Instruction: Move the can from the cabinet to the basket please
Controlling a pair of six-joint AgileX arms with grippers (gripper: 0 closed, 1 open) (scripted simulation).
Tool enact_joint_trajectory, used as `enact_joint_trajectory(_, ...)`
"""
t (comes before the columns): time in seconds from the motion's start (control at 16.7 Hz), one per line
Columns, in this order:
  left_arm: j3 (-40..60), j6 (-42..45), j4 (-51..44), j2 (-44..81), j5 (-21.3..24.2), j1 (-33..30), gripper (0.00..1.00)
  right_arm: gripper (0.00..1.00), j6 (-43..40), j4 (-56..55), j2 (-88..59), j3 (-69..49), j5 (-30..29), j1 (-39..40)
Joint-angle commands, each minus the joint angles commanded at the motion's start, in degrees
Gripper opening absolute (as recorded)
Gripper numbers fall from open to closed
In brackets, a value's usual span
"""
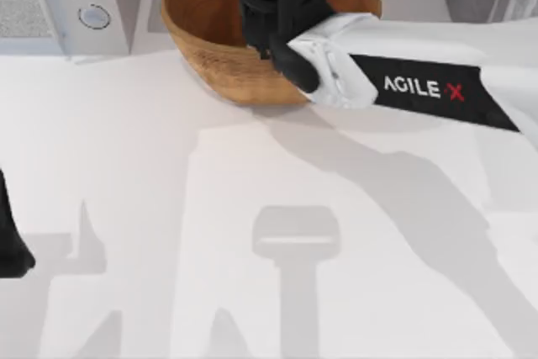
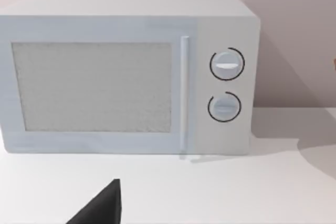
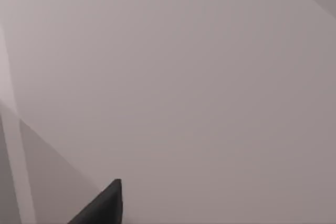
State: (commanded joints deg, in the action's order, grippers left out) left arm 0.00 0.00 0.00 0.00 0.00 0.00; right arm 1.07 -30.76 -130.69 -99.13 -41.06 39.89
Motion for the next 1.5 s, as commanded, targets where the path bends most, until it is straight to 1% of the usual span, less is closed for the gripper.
enact_joint_trajectory(0.24, 0.0, 0.0, 0.0, 0.0, 0.0, 0.0, 1.0, 1.0, 0.54, 1.67, 5.73, 4.42, 2.04, -1.92)
enact_joint_trajectory(0.54, 0.0, 0.0, 0.0, 0.0, 0.0, 0.0, 1.0, 1.0, 1.46, 7.3, 24.86, 18.81, 7.57, -8.41)
enact_joint_trajectory(0.84, 0.0, 0.0, 0.0, 0.0, 0.0, 0.0, 1.0, 1.0, 1.75, 15.08, 53.57, 40.32, 15.26, -17.89)
enact_joint_trajectory(1.26, 0.0, 0.0, 0.0, 0.0, 0.0, 0.0, 1.0, 1.0, 0.67, 25.08, 98.54, 72.96, 28.4, -31.17)
enact_joint_trajectory(1.5, 0.0, 0.0, 0.0, 0.0, 0.0, 0.0, 1.0, 1.0, -0.34, 28.7, 118.37, 88.1, 35.51, -36.51)
